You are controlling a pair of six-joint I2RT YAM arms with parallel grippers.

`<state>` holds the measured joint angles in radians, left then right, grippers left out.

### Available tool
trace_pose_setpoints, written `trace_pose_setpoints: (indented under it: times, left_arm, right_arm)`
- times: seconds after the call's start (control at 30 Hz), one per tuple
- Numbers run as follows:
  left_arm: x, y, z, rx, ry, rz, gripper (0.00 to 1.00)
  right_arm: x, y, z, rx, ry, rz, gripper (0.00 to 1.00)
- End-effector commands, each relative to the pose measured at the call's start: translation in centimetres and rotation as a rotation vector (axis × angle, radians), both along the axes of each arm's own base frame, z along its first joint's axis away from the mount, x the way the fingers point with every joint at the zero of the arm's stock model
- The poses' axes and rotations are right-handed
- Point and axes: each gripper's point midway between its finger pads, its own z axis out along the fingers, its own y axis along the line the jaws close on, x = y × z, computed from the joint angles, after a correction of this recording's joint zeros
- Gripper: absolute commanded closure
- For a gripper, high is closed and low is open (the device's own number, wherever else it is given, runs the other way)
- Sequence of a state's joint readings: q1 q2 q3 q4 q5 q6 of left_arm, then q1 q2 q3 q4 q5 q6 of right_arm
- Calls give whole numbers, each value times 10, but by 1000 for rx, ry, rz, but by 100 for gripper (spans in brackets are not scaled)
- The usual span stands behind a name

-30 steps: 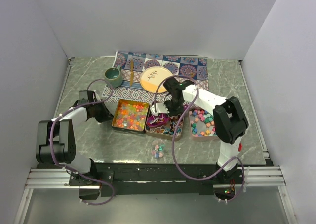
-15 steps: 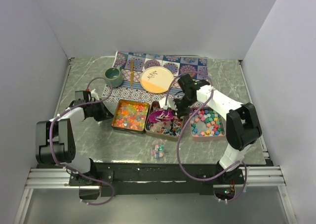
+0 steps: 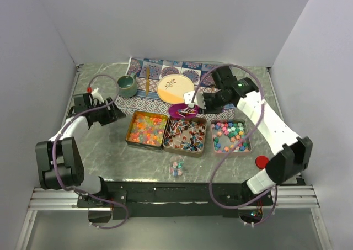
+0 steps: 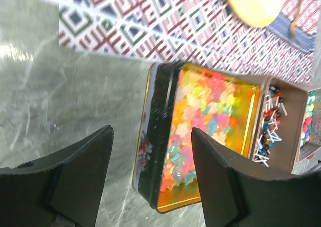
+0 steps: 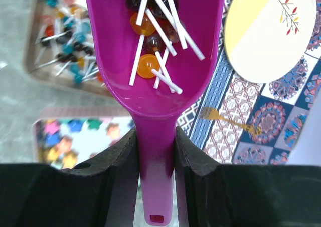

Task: Pack the candies
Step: Place the fake candies in the packing bottle.

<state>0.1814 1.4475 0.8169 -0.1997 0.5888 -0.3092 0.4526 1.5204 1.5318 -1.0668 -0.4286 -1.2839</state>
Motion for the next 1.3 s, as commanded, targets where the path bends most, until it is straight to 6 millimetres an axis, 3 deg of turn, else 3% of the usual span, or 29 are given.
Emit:
trace_pose_setpoints:
  times: [0.0,0.2,0.47,0.83,1.27]
  left_arm:
    - [17,3,45,19,-135,-3,31]
    - [3,8,65,58,-192,10,31]
    - [-17,45,79,132,-201,104,32]
    - [-26,53,85,144,-224,158,32]
    - [-26,54,88,124,-256,182,31]
  right_arm:
    - [-43,-21,12,-114,-3,42,100]
    - [-79,-31,3,-171,28,86,100]
    - [-103,-43,-6,-340,-9,179,100]
    - [-96,-37,-12,-551,-94,214,100]
    - [-80,-17,-3,-646,-201,230,100]
